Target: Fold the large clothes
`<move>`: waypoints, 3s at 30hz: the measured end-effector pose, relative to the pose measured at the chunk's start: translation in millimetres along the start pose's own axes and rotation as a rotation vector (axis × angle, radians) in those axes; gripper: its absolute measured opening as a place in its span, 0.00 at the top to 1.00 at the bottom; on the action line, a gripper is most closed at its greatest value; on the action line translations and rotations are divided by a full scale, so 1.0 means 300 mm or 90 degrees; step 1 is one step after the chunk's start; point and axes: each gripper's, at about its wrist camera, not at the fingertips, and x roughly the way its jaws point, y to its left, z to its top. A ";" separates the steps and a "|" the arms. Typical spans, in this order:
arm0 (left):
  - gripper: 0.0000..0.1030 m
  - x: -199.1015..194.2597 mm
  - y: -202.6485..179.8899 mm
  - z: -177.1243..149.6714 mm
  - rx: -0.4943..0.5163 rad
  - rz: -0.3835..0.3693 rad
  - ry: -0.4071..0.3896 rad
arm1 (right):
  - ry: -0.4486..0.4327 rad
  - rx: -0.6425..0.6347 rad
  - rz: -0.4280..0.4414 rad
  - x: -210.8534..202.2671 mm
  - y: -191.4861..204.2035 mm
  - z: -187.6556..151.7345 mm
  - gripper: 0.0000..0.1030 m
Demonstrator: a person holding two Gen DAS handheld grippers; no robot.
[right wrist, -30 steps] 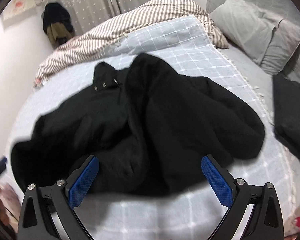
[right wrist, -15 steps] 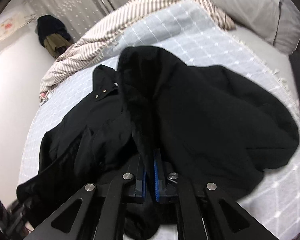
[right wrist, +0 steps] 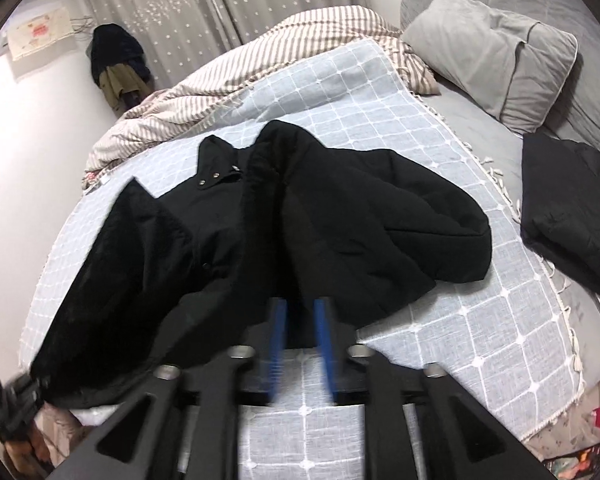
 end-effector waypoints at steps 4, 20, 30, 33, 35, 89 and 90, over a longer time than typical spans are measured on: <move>0.92 0.030 0.026 -0.091 -0.022 0.006 0.035 | -0.013 0.009 -0.008 0.050 0.009 0.082 0.22; 0.87 0.131 0.050 -0.179 -0.049 -0.022 0.096 | 0.094 -0.110 -0.174 0.546 0.352 0.477 0.24; 0.91 0.015 0.143 -0.157 -0.070 -0.021 0.028 | 0.098 -0.128 -0.205 0.413 0.182 0.330 0.96; 0.91 -0.044 0.185 -0.151 -0.076 -0.002 0.001 | 0.062 -0.131 -0.191 0.234 0.121 0.229 0.96; 0.91 -0.078 0.214 -0.157 -0.081 0.012 -0.009 | 0.041 -0.130 -0.188 0.113 0.067 0.148 0.96; 0.17 0.159 -0.148 -0.330 0.090 -0.119 0.100 | 0.189 -0.367 0.051 0.249 0.491 -0.861 0.49; 0.17 0.161 -0.149 -0.330 0.090 -0.121 0.102 | 0.186 -0.361 0.045 0.251 0.484 -0.852 0.67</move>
